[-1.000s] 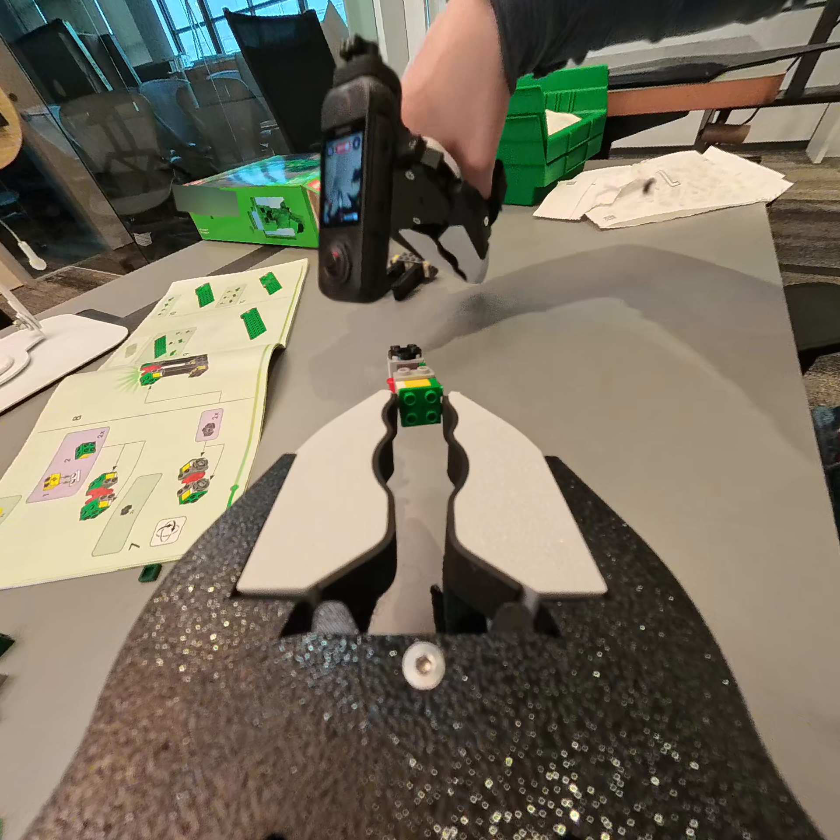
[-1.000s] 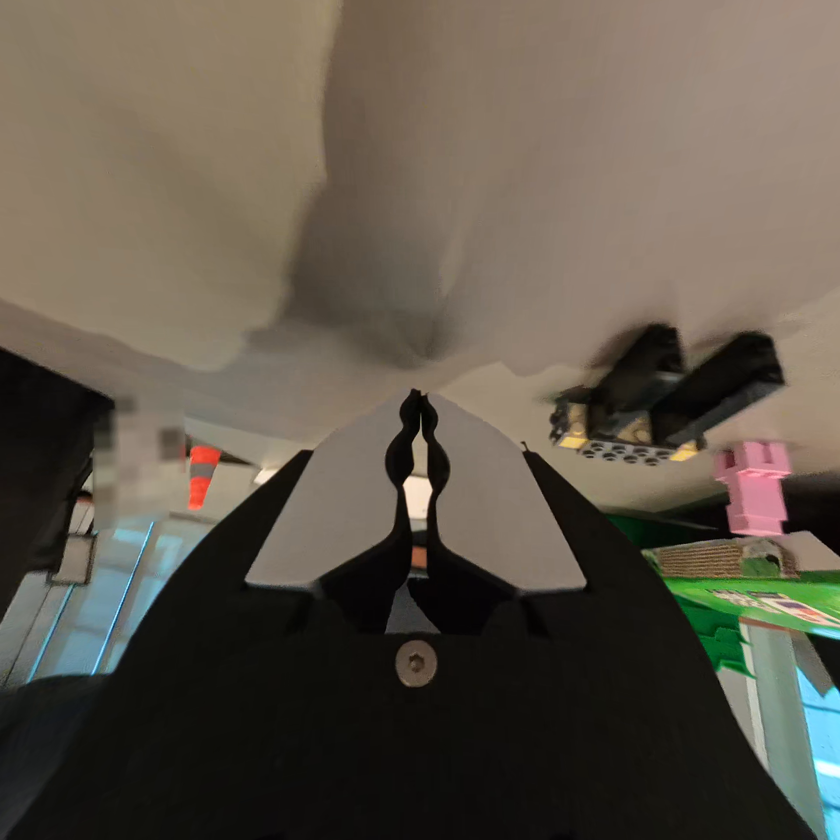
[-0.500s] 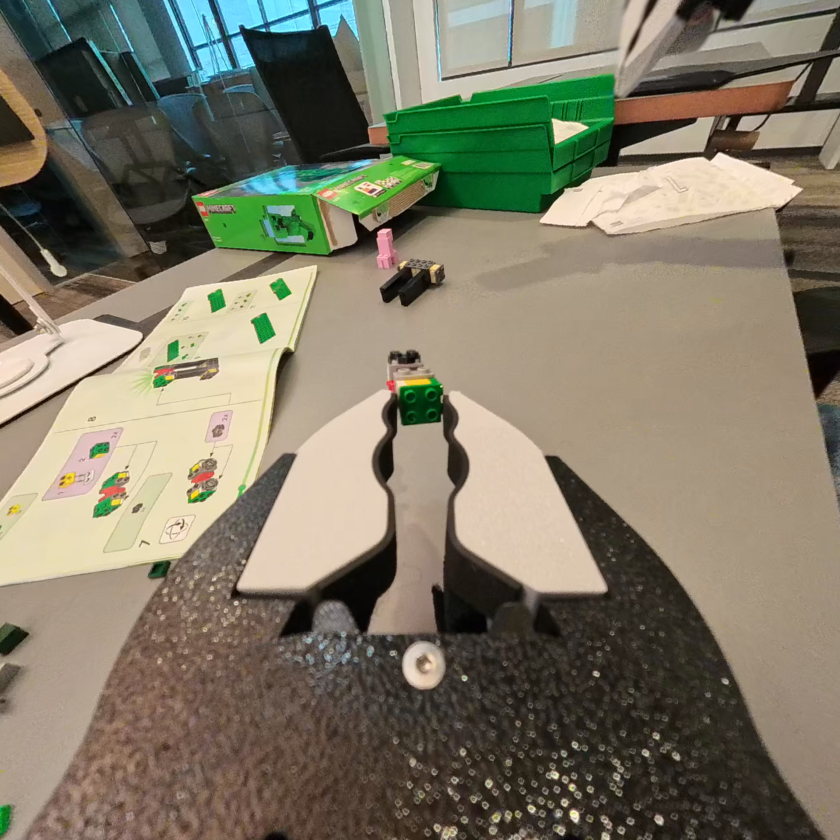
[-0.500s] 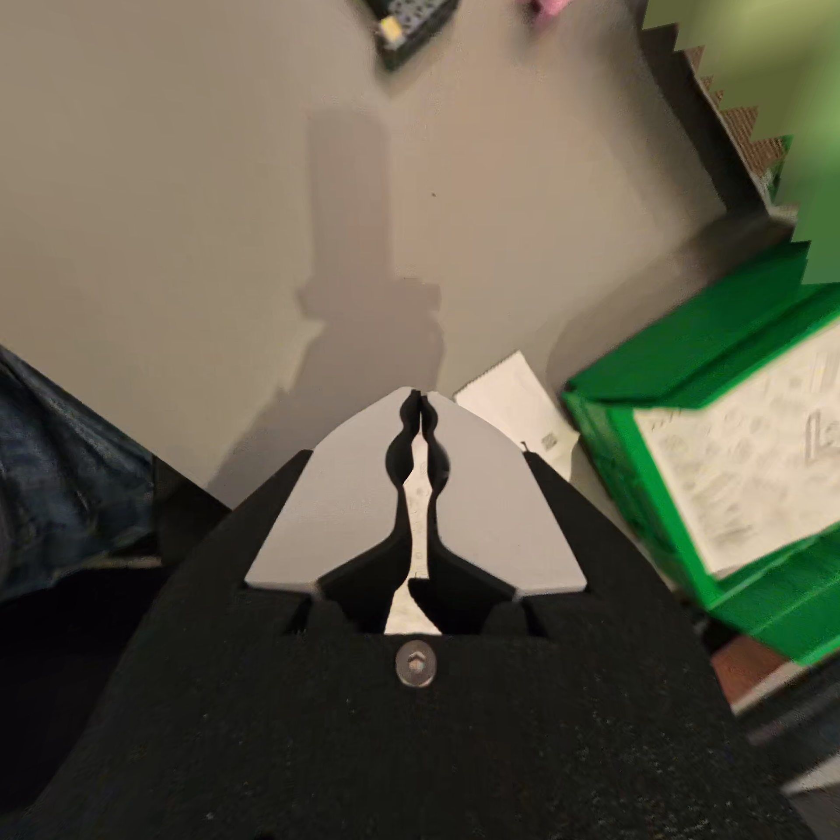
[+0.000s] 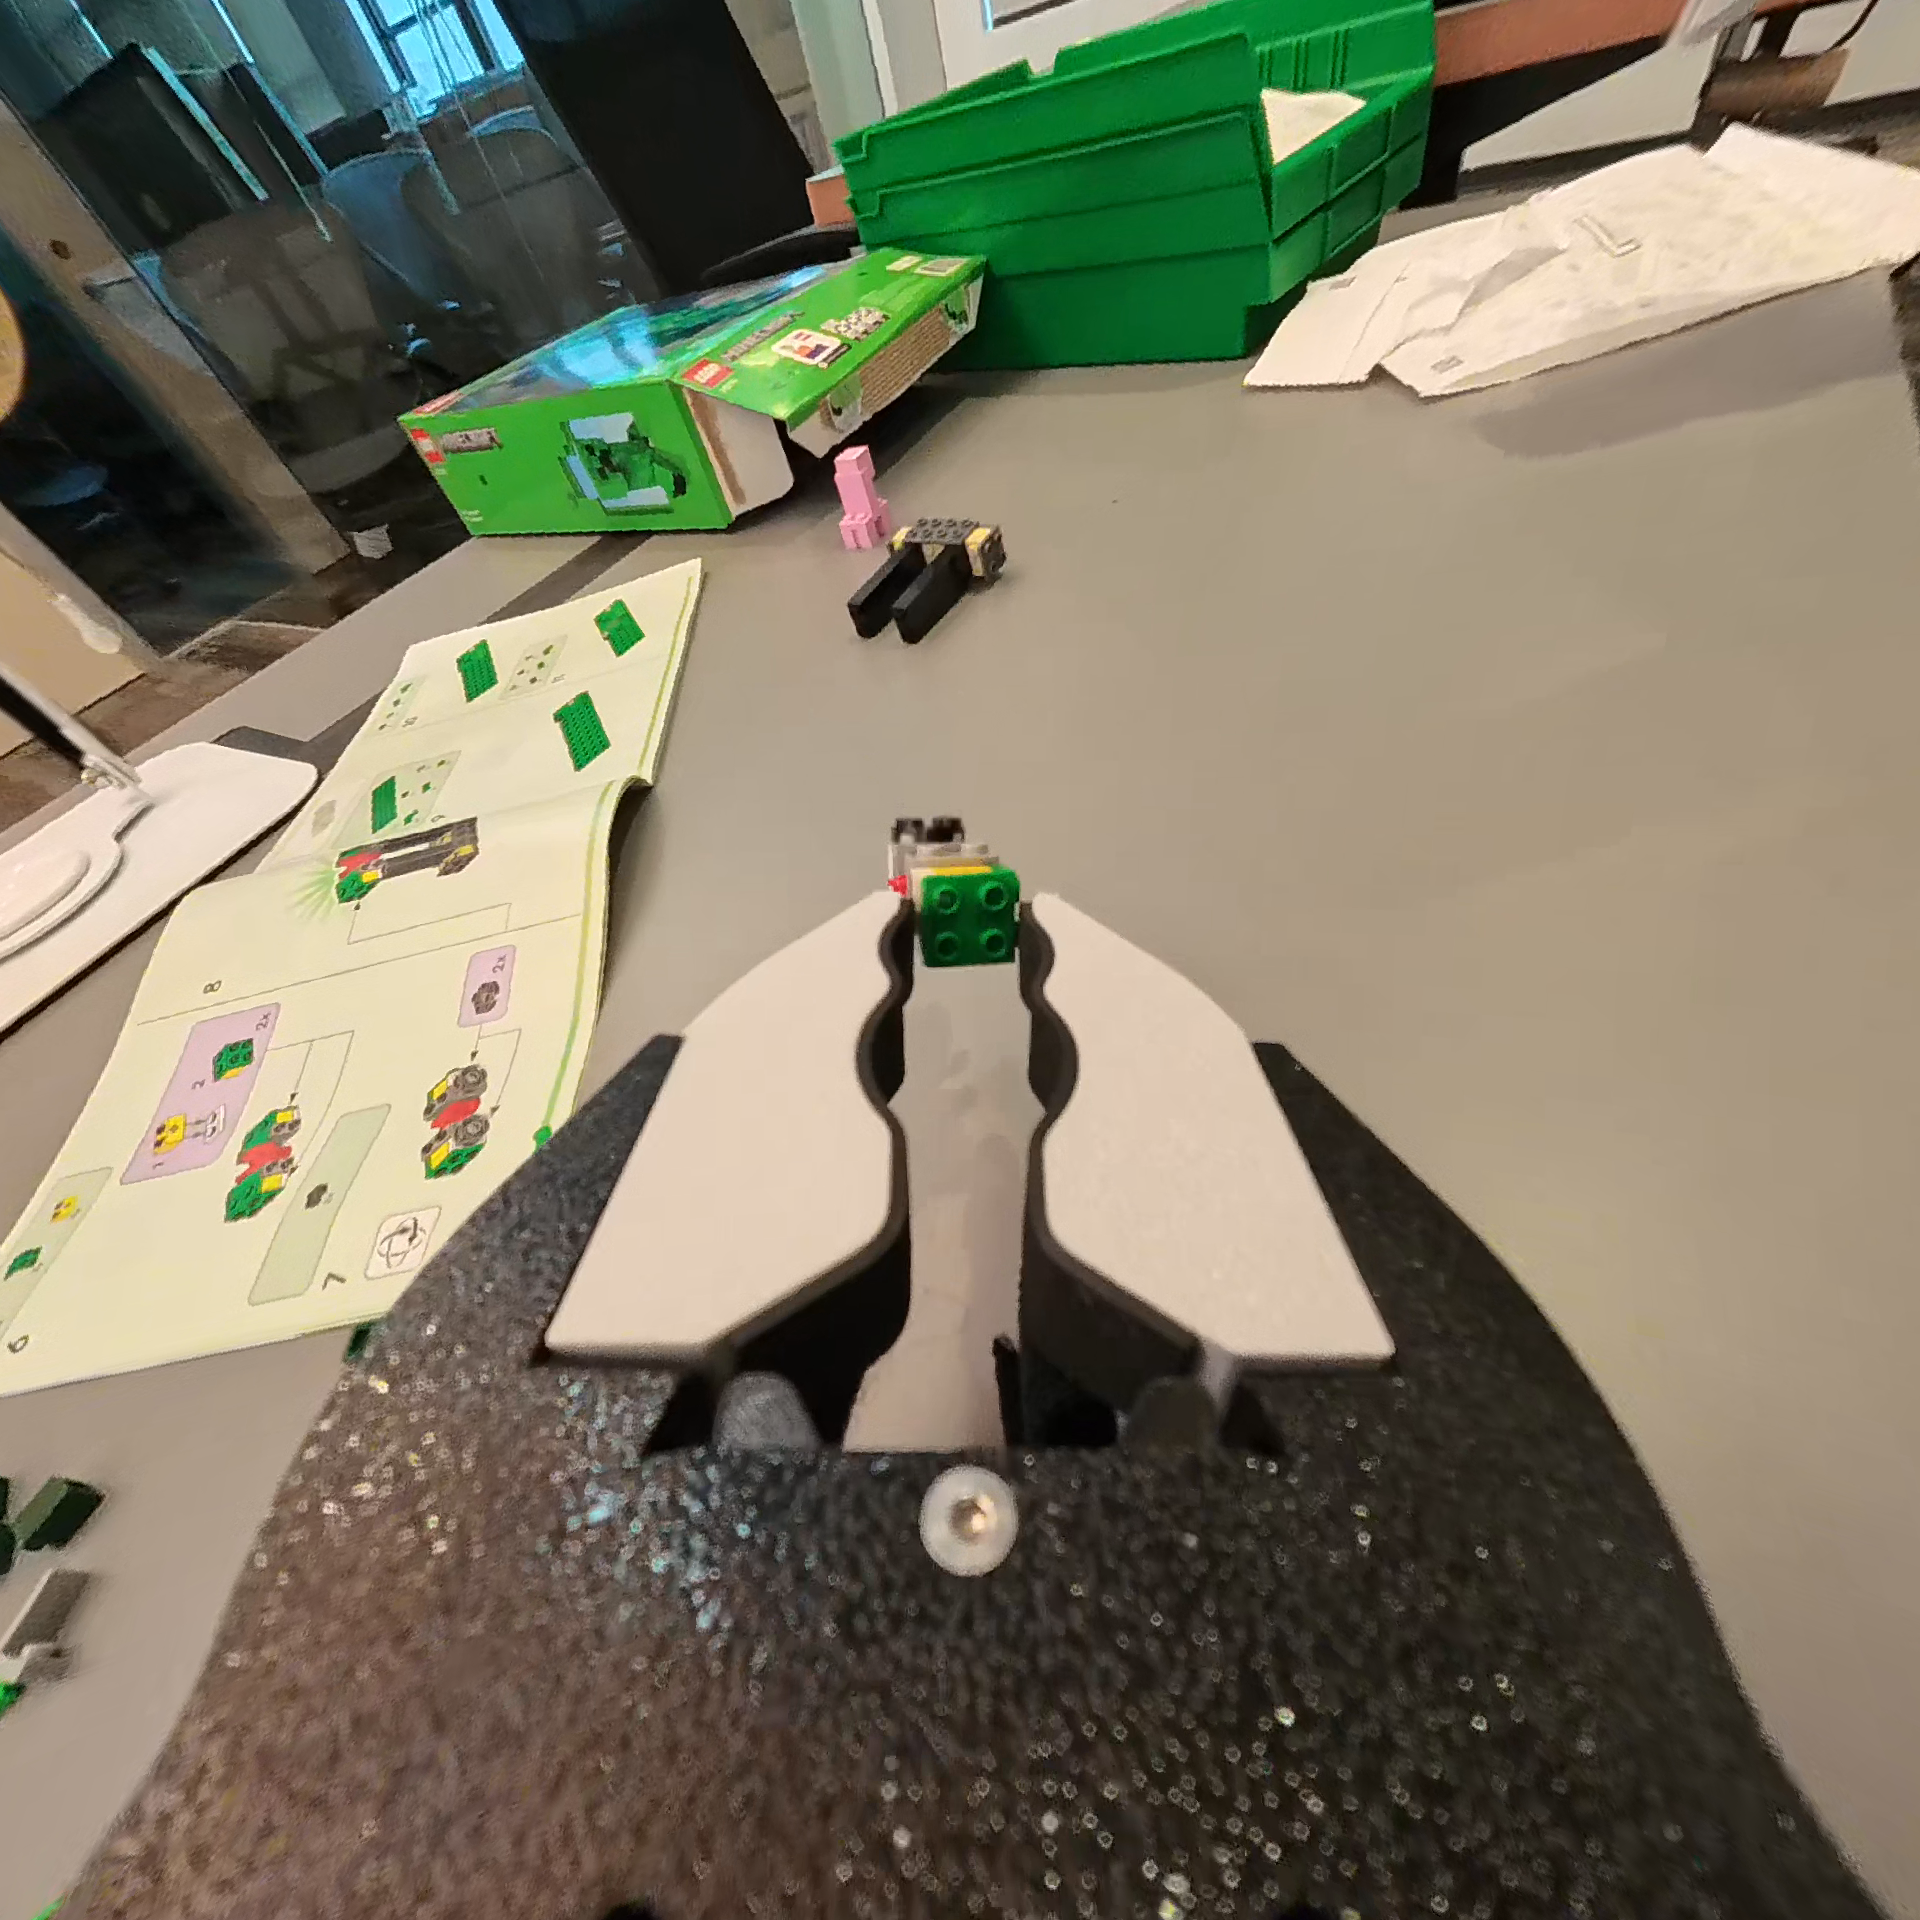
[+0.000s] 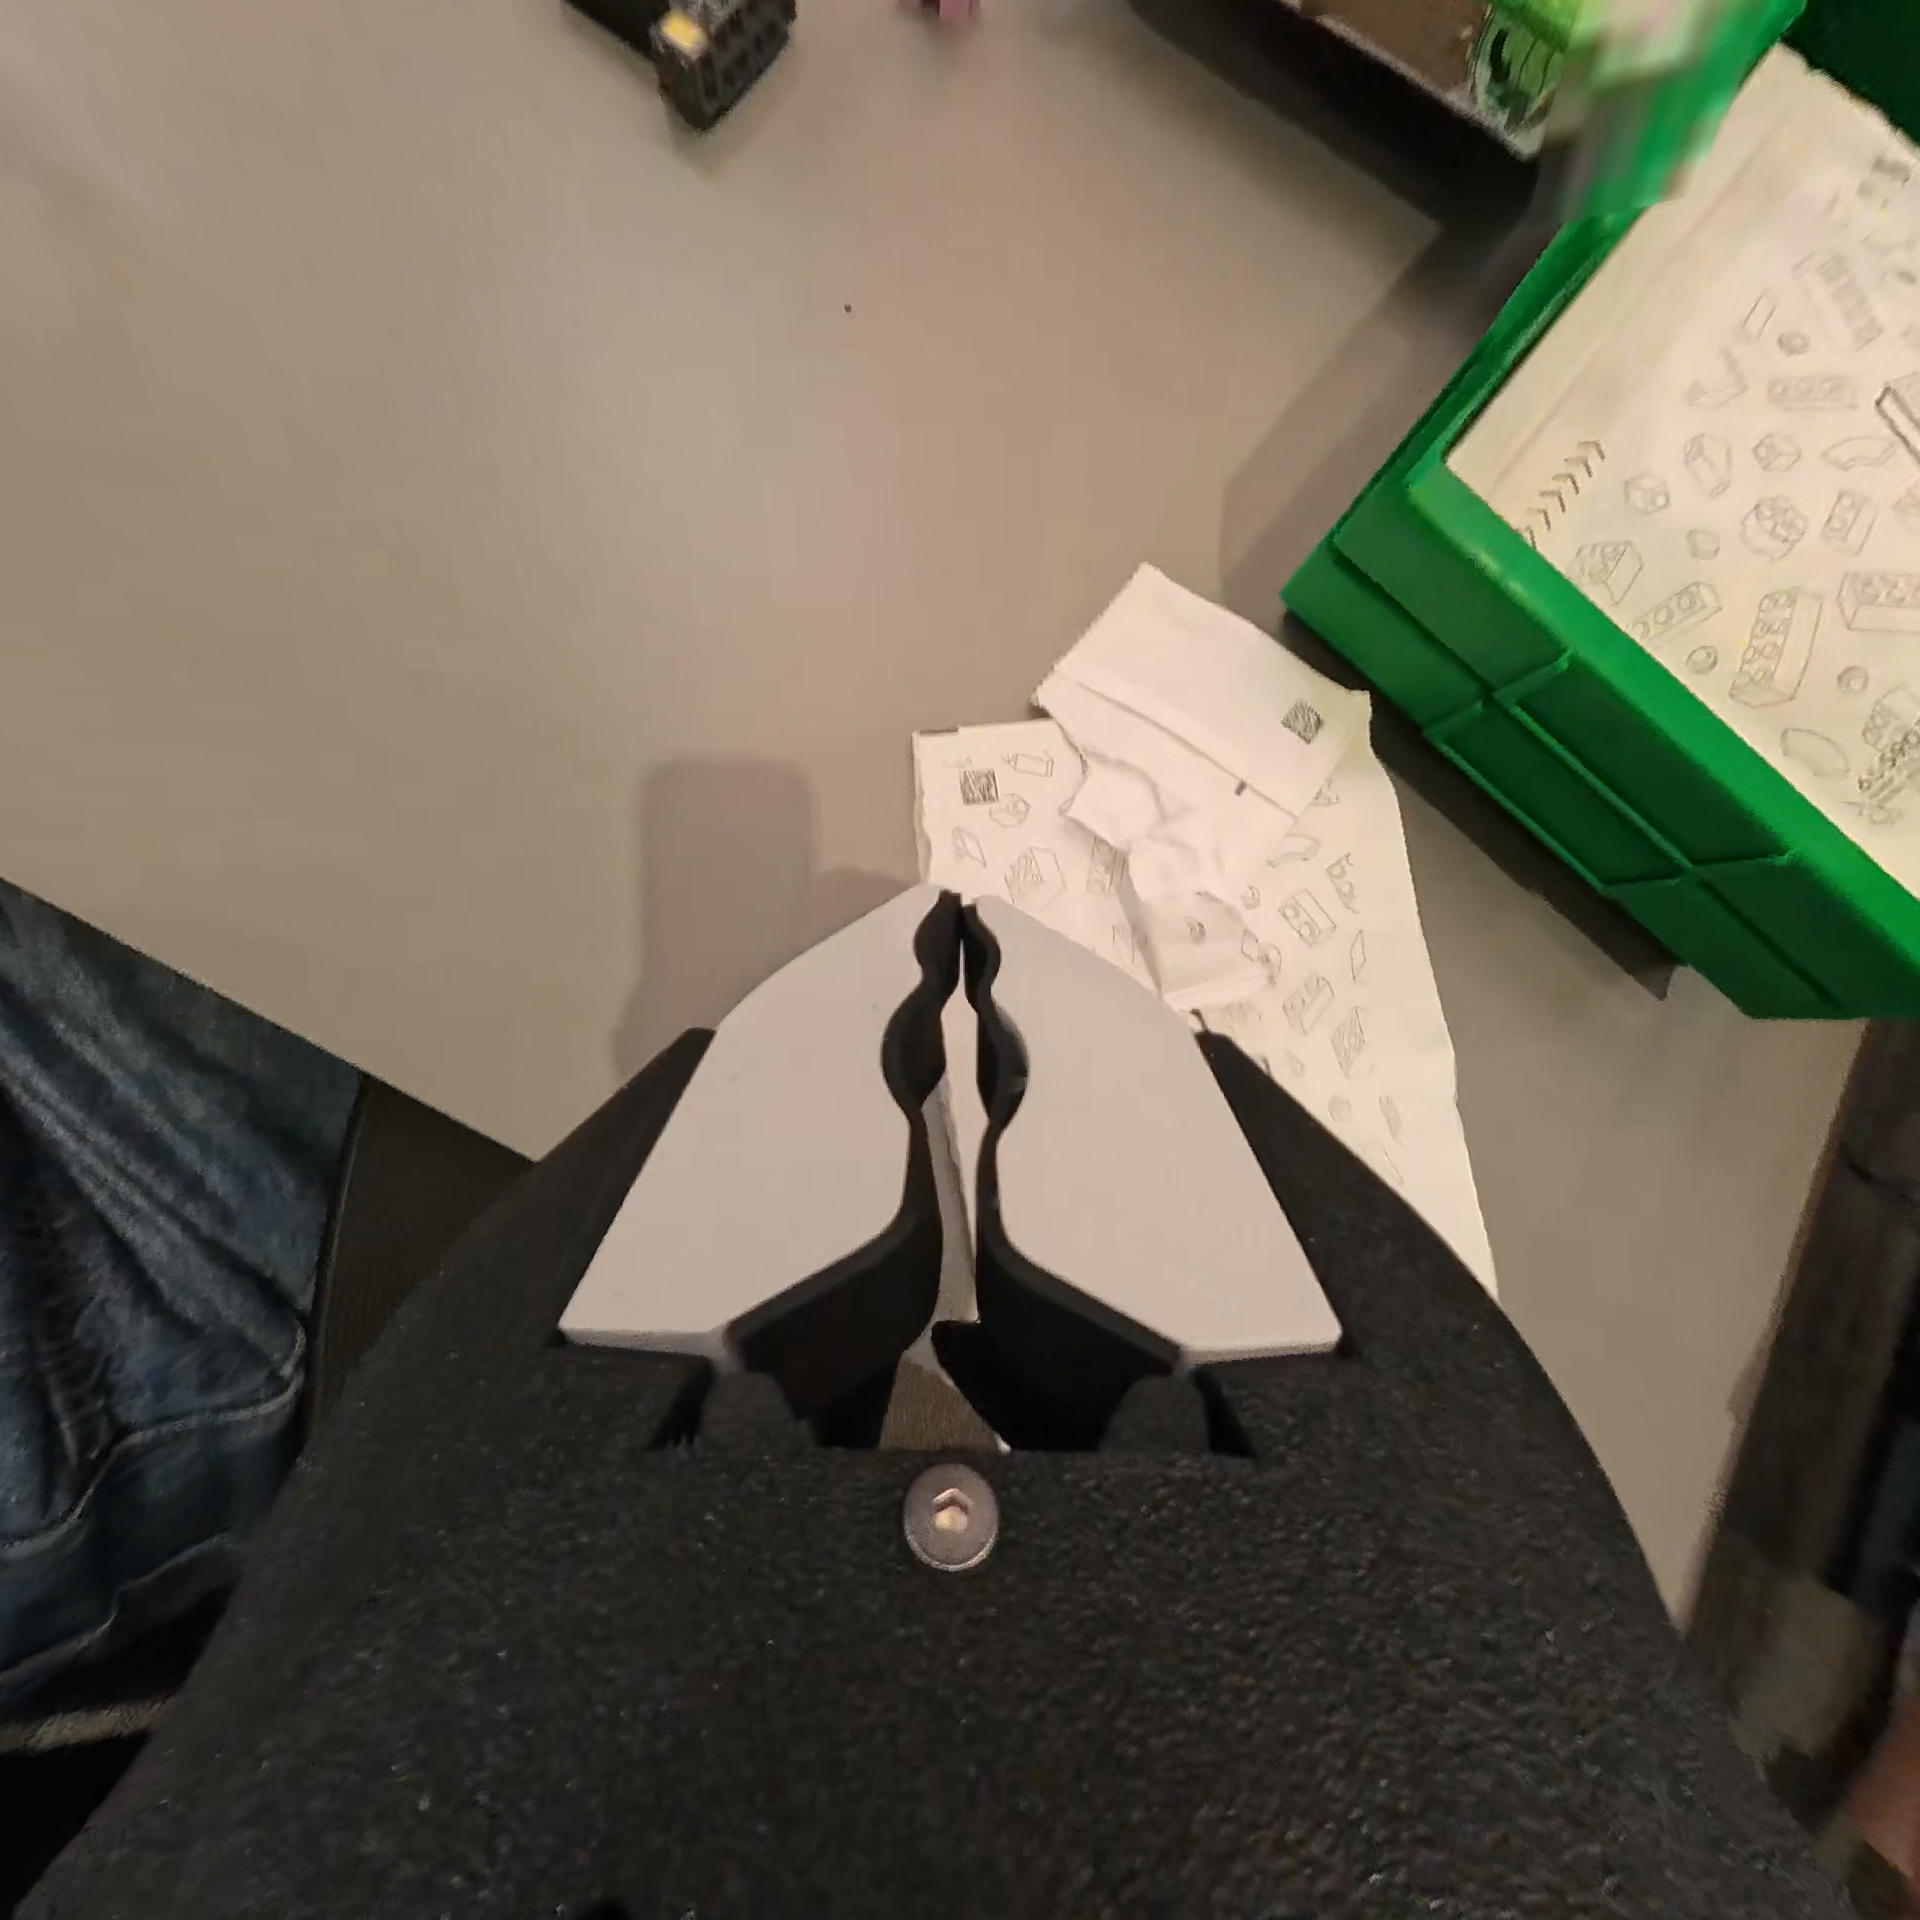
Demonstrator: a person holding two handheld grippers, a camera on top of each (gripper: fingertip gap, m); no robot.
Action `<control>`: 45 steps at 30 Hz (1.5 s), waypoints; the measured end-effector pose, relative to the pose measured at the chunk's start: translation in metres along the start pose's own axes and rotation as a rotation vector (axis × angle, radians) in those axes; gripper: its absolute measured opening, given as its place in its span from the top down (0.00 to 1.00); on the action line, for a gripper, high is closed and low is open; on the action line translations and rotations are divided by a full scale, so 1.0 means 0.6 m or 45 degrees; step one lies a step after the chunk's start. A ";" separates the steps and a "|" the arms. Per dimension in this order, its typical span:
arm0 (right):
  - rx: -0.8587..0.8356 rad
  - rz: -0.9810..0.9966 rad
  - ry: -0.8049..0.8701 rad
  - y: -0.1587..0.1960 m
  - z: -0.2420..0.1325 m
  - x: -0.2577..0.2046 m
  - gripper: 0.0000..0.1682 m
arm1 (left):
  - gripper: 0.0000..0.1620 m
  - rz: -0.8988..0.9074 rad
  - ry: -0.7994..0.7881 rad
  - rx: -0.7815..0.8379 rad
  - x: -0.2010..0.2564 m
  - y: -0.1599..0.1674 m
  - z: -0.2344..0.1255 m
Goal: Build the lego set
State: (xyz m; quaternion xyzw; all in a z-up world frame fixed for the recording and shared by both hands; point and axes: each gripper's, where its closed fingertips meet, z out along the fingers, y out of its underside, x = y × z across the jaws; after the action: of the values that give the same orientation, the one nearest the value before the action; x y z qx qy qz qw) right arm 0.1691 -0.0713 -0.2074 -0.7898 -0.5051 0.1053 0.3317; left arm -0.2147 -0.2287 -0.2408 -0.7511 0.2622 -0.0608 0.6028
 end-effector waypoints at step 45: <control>0.629 0.615 1.217 0.427 -0.201 0.022 0.74 | 0.60 0.146 0.159 0.174 0.115 -0.209 0.272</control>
State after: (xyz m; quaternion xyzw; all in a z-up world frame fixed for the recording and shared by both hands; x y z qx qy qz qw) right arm 0.4221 -0.1793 -0.2750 -0.7417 -0.0658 -0.0752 0.6633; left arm -0.0490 -0.1013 -0.1819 -0.6867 0.3370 -0.0904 0.6377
